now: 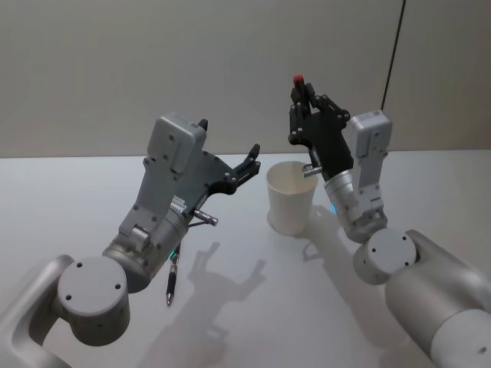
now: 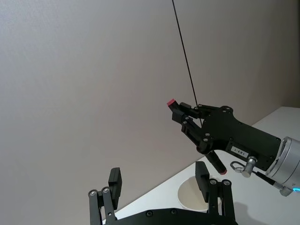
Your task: Place the pen into the pen holder.
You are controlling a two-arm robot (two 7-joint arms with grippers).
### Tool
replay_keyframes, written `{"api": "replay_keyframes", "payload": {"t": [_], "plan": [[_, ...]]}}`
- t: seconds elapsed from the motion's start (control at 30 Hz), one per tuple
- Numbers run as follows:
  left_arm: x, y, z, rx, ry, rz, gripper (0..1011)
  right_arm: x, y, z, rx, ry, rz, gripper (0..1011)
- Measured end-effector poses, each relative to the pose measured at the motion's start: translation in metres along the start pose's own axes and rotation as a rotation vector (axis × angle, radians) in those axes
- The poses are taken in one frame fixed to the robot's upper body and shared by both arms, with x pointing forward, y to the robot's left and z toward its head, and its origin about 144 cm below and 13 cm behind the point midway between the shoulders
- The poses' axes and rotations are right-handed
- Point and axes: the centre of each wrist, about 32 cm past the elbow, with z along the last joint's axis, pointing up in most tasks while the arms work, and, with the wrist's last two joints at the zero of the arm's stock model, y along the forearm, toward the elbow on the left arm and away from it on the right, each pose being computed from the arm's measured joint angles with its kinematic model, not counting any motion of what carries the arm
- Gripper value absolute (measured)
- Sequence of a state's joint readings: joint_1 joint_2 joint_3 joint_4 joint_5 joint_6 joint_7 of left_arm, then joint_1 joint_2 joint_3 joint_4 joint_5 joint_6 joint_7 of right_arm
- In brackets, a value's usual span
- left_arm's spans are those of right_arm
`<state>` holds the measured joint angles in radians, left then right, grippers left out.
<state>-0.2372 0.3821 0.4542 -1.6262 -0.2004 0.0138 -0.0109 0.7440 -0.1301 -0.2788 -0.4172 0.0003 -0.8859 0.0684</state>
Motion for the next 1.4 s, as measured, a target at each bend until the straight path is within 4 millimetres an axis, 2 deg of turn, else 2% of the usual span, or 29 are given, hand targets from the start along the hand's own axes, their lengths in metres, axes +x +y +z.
{"api": "replay_keyframes", "payload": {"t": [0.63,1.2,1.3,1.33,1.4], "plan": [[0.0,0.0,0.0,0.0,0.0,0.0,1003,-0.017,-0.006,-0.013,0.01,0.009,-0.011,166],[0.0,0.0,0.0,0.0,0.0,0.0,1003,-0.023,-0.009,-0.015,0.007,-0.003,-0.016,166],[0.0,0.0,0.0,0.0,0.0,0.0,1003,-0.023,-0.009,-0.015,0.007,-0.006,-0.019,204],[0.0,0.0,0.0,0.0,0.0,0.0,1003,-0.023,-0.01,-0.015,0.006,-0.007,-0.02,264],[0.0,0.0,0.0,0.0,0.0,0.0,1003,-0.023,-0.01,-0.015,0.006,-0.008,-0.021,320]]}}
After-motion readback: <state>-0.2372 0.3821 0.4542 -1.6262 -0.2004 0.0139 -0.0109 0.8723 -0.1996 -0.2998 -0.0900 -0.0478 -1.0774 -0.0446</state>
